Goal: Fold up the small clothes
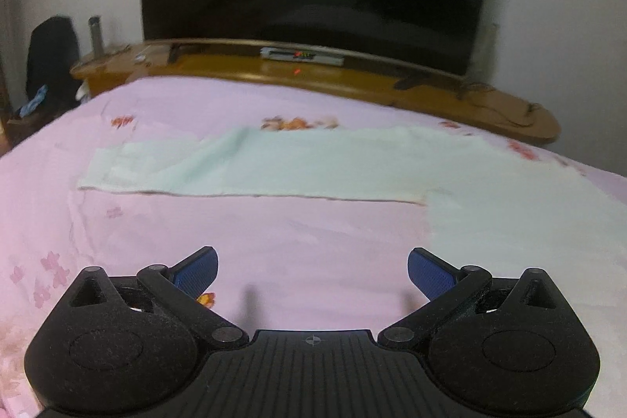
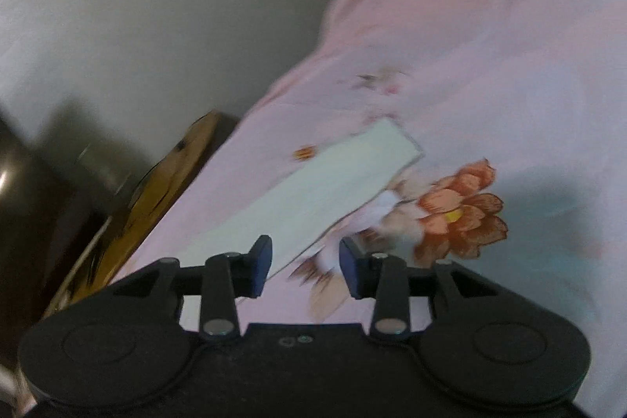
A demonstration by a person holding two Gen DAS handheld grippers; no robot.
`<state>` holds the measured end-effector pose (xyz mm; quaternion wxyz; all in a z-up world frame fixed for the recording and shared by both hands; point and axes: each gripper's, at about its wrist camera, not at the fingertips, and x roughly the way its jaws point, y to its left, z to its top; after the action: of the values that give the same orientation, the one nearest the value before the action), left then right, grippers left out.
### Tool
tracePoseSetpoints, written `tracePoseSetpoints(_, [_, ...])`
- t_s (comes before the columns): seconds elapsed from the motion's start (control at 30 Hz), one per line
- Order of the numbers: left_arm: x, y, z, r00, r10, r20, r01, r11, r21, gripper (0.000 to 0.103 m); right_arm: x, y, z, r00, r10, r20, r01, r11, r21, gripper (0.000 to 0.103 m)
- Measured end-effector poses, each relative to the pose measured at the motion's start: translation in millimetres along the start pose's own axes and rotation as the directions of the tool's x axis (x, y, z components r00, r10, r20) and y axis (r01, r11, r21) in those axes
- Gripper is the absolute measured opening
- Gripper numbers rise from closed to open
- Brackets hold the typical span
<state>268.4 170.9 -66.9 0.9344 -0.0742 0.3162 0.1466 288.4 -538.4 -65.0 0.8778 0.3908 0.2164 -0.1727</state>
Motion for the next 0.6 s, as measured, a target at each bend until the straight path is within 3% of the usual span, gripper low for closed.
tracePoseSetpoints(0.2, [26,13,-7,0.999,0.004,-0.033,-0.006,0.998,-0.070,0.103,38,-36,7,0.999,0.030,-0.014,-0.028,0.986,0.162,0.043])
tracePoseSetpoints(0.33, [39,12,-17,0.998,-0.013,-0.065,0.007,0.996,-0.090,0.103,44,-43,8,0.996,0.084,0.009,-0.085,0.976,0.201,0.041])
tracePoseSetpoints(0.6, [38,3,-22,0.996,0.045,-0.077,-0.052,0.994,-0.091,0.103,67,-51,26,0.997,0.071,-0.017,-0.066,0.975,0.214,0.011])
